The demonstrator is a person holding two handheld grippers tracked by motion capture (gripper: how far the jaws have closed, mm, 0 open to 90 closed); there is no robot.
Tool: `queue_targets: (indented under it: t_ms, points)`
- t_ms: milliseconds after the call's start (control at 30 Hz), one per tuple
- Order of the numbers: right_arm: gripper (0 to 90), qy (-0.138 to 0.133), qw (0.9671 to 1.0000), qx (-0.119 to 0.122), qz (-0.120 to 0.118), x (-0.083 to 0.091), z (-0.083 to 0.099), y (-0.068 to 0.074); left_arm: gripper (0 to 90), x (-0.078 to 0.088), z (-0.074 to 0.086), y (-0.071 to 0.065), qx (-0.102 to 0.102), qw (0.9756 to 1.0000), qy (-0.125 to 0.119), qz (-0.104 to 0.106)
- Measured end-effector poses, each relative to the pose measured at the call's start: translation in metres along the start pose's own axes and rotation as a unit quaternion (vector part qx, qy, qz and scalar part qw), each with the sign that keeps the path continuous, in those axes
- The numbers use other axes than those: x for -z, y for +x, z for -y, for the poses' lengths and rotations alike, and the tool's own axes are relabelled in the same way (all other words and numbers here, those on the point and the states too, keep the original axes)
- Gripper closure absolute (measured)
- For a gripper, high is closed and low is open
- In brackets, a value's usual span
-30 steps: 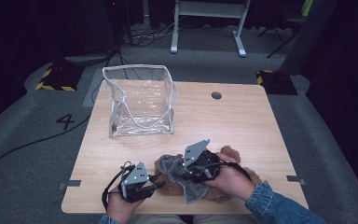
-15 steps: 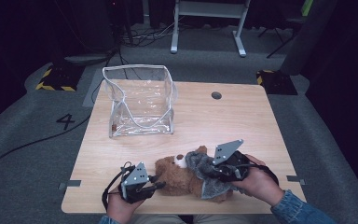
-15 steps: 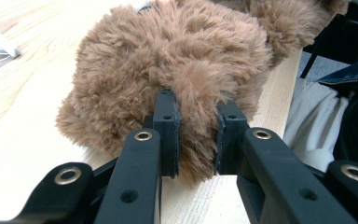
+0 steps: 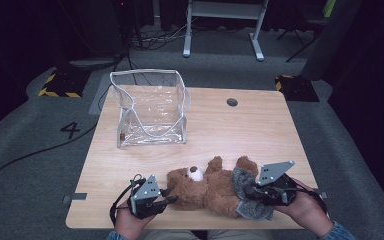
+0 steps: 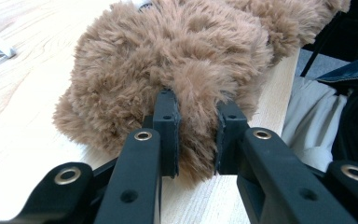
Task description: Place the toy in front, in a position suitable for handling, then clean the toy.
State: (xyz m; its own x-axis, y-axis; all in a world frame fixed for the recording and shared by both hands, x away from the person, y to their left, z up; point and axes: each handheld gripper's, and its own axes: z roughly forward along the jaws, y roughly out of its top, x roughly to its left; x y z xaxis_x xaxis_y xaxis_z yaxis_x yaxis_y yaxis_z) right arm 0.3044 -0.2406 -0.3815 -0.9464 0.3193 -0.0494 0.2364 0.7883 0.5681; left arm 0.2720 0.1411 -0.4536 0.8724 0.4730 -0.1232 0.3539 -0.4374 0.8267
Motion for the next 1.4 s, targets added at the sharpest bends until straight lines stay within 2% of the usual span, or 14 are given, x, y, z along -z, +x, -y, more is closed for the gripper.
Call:
queue_targets:
  t_ms: [100, 267, 300, 500, 600, 700, 867, 967, 1100, 1133, 1200, 1233, 1367, 1400]
  points:
    - [76.6, 0.011, 0.9995, -0.027, 0.008, 0.008, 0.021, -0.002, 75.3, -0.002, 0.001, 0.0, -0.002, 0.9999, 0.0, 0.014]
    - [76.5, 0.019, 0.9986, -0.048, 0.016, 0.016, 0.037, -0.008, 75.6, -0.004, 0.002, -0.002, -0.007, 0.9998, 0.005, 0.019]
    - [76.5, 0.021, 0.9976, -0.063, 0.02, 0.021, 0.042, -0.011, 75.6, -0.005, 0.002, -0.002, -0.007, 0.9998, 0.005, 0.018]
    - [76.4, 0.016, 0.9966, -0.071, 0.038, 0.039, 0.042, -0.02, 75.6, -0.006, 0.002, -0.002, -0.009, 0.9998, 0.007, 0.019]
    - [76.3, 0.0, 0.9968, -0.066, 0.044, 0.05, 0.028, -0.021, 75.6, -0.007, 0.002, -0.005, -0.015, 0.9997, 0.009, 0.016]
    - [76.2, -0.021, 0.9979, -0.044, 0.044, 0.055, -0.002, -0.019, 75.7, -0.008, 0.001, -0.009, -0.033, 0.9993, 0.015, 0.011]
    - [75.9, -0.05, 0.9985, -0.001, 0.02, 0.044, -0.043, -0.019, 76.4, -0.011, 0.001, -0.01, -0.044, 0.9985, 0.022, 0.022]
    - [75.9, -0.051, 0.9986, 0.006, 0.009, 0.037, -0.059, -0.018, 77.1, -0.015, 0.003, -0.013, -0.05, 0.9976, 0.032, 0.034]
    - [75.8, -0.048, 0.9977, 0.041, -0.023, 0.007, -0.096, -0.012, 77.8, -0.019, 0.004, -0.02, -0.062, 0.9959, 0.044, 0.05]
    - [75.8, -0.047, 0.9974, 0.045, -0.031, 0.0, -0.102, -0.009, 77.9, -0.019, 0.004, -0.022, -0.078, 0.9936, 0.061, 0.055]
    - [75.8, -0.042, 0.9964, 0.056, -0.048, -0.013, -0.113, -0.003, 78.0, -0.02, 0.005, -0.023, -0.086, 0.9921, 0.069, 0.06]
    - [75.8, -0.042, 0.9964, 0.056, -0.048, -0.013, -0.113, -0.003, 78.1, -0.02, 0.005, -0.023, -0.086, 0.9921, 0.069, 0.06]
    - [75.3, -0.035, 0.9932, 0.077, -0.08, -0.044, -0.134, 0.015, 78.3, -0.022, 0.007, -0.025, -0.087, 0.9907, 0.078, 0.071]
    - [75.3, -0.034, 0.9927, 0.077, -0.086, -0.049, -0.137, 0.018, 78.3, -0.022, 0.008, -0.027, -0.079, 0.9919, 0.072, 0.068]
